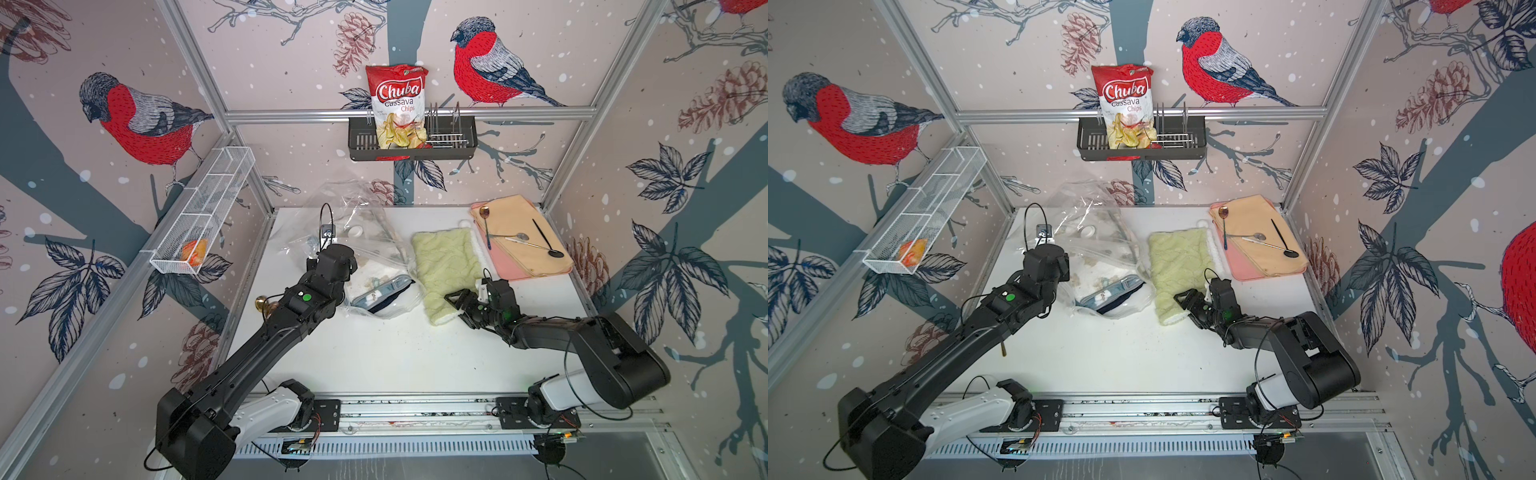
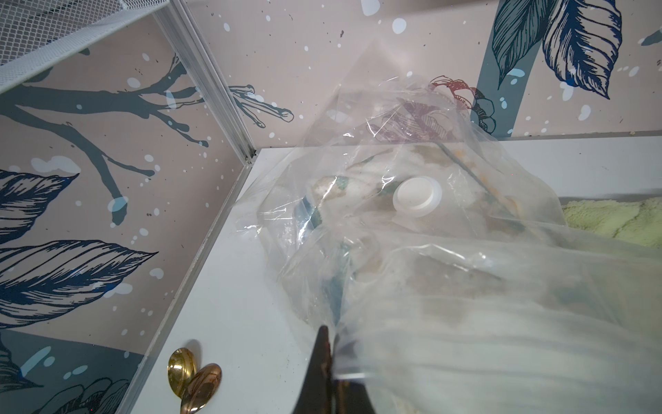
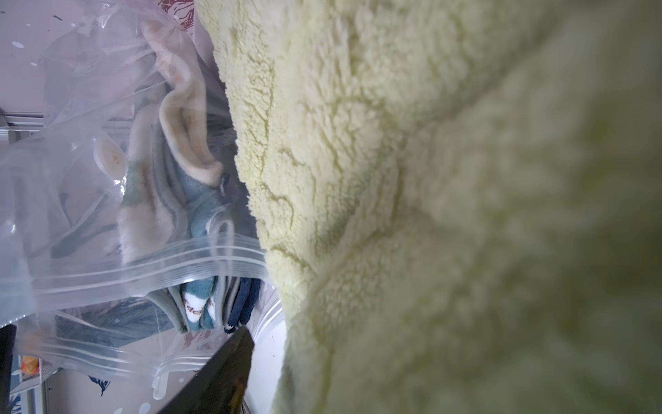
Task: Take the blanket out of the vacuum bag
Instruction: Place the blanket at the center of the board.
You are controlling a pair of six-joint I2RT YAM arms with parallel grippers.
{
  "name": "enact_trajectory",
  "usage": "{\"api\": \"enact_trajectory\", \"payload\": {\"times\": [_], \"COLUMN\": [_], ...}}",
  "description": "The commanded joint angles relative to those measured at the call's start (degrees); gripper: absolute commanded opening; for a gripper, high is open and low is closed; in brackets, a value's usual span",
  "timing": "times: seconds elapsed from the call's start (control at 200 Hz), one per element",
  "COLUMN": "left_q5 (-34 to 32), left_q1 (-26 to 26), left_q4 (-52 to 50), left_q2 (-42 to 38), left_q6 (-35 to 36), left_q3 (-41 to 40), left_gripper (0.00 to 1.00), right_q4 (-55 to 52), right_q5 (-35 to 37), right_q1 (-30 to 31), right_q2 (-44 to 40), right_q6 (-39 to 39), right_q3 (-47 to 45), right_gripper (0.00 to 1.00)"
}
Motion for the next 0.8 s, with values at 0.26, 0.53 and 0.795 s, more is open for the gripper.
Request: {"api": "enact_trajectory", "payload": {"times": [0.26, 0.53, 0.795], "left_q5": [4.00, 5.57, 7.76], "left_q1": [0.05, 0.18, 0.11], "left_q4": [1.19, 1.01, 1.06], "left_q2": [-0.58, -0.84, -0.95], "left_q6": [-0.79, -0.70, -0.64], "left_q3": [0.67, 0.75, 0.84], "left_gripper": [0.00, 0.00, 0.04], "right_q4": [-22.30, -34.76, -44.56], "right_q5": [6.60, 12.80, 22.27], "right_q1": [5.28, 5.22, 7.04], "right_q2": [-15.43, -24.93, -24.22], "right_q6": [-1.10, -1.03, -4.08], "right_q3": [-6.01, -7.23, -0.87], "right_gripper": [0.98, 1.00, 1.00]}}
